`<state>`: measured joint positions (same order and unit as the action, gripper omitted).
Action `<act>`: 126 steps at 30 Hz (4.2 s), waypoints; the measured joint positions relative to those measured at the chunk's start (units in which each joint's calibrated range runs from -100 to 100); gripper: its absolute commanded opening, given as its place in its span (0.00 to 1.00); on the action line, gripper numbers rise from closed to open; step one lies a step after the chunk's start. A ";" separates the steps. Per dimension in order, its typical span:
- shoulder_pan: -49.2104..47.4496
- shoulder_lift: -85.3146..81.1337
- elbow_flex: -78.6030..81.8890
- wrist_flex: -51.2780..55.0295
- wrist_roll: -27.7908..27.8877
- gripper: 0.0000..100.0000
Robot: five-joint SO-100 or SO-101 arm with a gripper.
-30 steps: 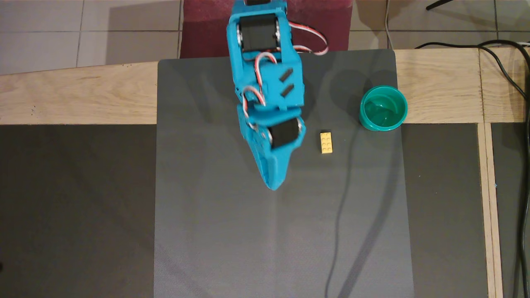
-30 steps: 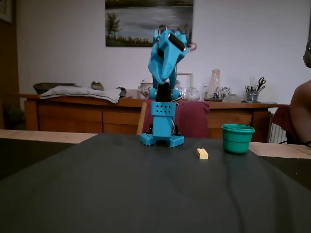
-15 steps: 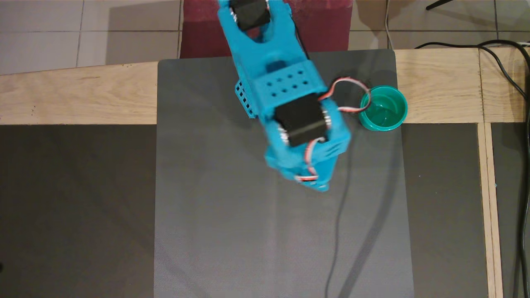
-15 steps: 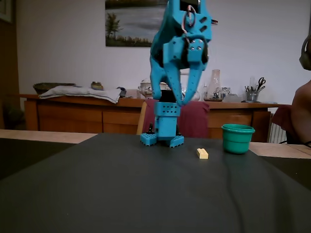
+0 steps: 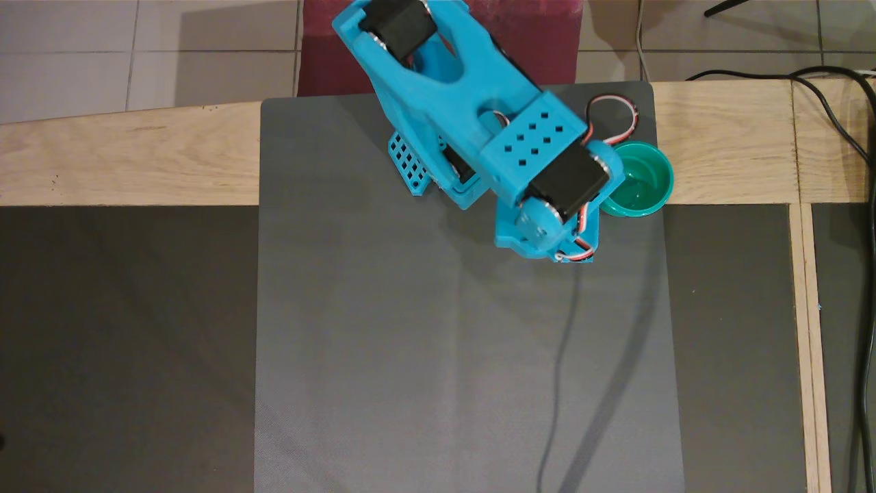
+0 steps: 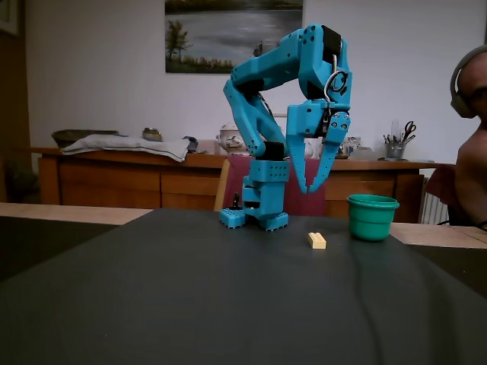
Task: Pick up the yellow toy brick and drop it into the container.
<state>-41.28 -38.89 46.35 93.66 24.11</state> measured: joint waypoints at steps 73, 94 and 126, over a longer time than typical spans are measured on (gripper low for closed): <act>-4.23 -0.51 29.54 -25.96 1.32 0.07; -3.49 -0.17 23.92 -23.49 1.32 0.00; -16.04 0.00 -4.17 -3.70 -2.43 0.00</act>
<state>-57.31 -38.89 42.18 89.97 21.68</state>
